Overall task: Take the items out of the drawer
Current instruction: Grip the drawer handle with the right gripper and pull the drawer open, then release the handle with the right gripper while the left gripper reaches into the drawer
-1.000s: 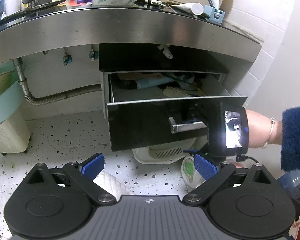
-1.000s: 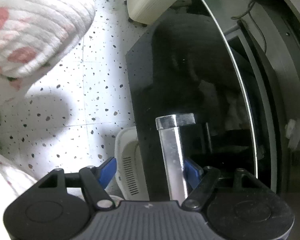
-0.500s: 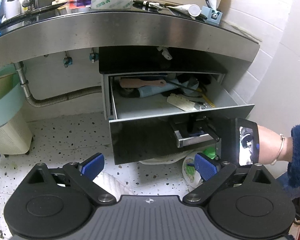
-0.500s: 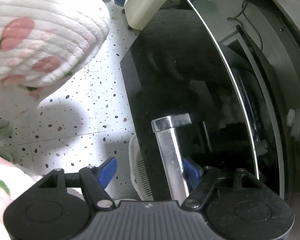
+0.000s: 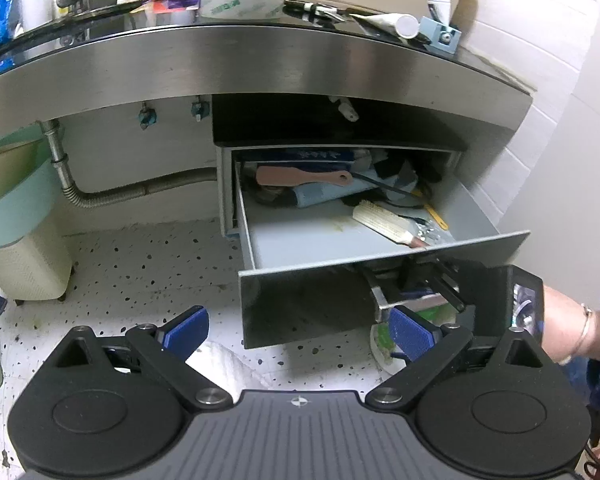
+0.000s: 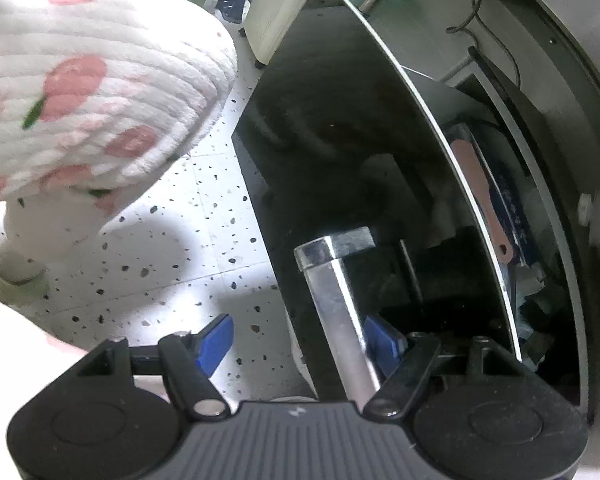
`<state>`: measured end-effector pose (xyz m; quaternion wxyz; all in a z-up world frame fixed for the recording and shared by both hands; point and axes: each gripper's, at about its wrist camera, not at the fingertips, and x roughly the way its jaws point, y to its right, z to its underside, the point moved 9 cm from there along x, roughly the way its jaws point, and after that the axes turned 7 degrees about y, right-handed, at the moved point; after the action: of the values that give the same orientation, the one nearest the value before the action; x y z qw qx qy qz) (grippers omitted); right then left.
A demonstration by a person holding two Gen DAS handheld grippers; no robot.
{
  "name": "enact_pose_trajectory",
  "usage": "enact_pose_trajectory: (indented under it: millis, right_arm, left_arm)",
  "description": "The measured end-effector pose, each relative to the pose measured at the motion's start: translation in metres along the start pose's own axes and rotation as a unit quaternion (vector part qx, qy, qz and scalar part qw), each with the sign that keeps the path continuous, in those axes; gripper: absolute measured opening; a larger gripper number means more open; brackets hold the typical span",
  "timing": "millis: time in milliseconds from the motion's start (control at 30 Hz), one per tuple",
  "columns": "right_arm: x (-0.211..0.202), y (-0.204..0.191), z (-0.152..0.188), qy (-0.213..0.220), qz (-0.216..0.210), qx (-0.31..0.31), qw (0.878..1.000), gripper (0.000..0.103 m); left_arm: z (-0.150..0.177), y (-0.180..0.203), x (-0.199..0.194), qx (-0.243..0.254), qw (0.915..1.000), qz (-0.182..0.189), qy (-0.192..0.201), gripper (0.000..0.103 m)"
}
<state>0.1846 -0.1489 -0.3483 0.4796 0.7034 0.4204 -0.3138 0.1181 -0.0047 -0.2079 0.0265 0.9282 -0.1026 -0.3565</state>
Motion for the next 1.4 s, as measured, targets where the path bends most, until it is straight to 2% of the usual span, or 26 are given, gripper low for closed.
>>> enact_pose_trajectory:
  millis: [233, 433, 700, 867, 967, 1100, 1200, 1300, 1400]
  right_arm:
    - [-0.012, -0.01, 0.002, 0.004, -0.022, 0.023, 0.999, 0.073]
    - [-0.021, -0.023, 0.006, 0.008, -0.024, 0.024, 0.999, 0.073]
    - [-0.03, -0.023, 0.008, 0.024, -0.023, 0.089, 0.995, 0.073]
    - [-0.03, -0.021, 0.009, 0.034, -0.019, 0.094, 0.995, 0.072]
    - [-0.032, -0.015, 0.007, 0.041, -0.016, 0.126, 0.991, 0.069]
    - [-0.049, -0.005, 0.001, 0.067, -0.012, 0.184, 0.981, 0.068]
    - [-0.075, 0.007, -0.001, 0.097, 0.003, 0.232, 0.968, 0.069]
    - [-0.105, 0.022, 0.003, 0.128, 0.025, 0.286, 0.949, 0.07]
    - [-0.135, 0.034, 0.014, 0.152, 0.052, 0.327, 0.931, 0.07]
  left_arm:
    - [-0.006, -0.017, 0.009, -0.016, 0.9994, -0.027, -0.014, 0.098]
    - [-0.005, -0.02, 0.02, -0.047, 0.9982, -0.005, -0.037, 0.098]
    - [-0.005, -0.016, 0.034, -0.024, 0.9981, -0.027, -0.05, 0.098]
    - [-0.014, -0.005, 0.048, 0.012, 0.9982, -0.029, -0.05, 0.098]
    - [-0.021, 0.002, 0.063, 0.019, 0.9964, -0.03, -0.076, 0.098]
    - [-0.034, 0.016, 0.082, 0.039, 0.9933, -0.033, -0.104, 0.094]
    - [-0.045, 0.033, 0.096, 0.051, 0.9904, -0.027, -0.126, 0.091]
    - [-0.051, 0.052, 0.112, 0.034, 0.9878, -0.013, -0.151, 0.091]
    - [-0.054, 0.072, 0.135, -0.012, 0.9812, 0.011, -0.192, 0.091]
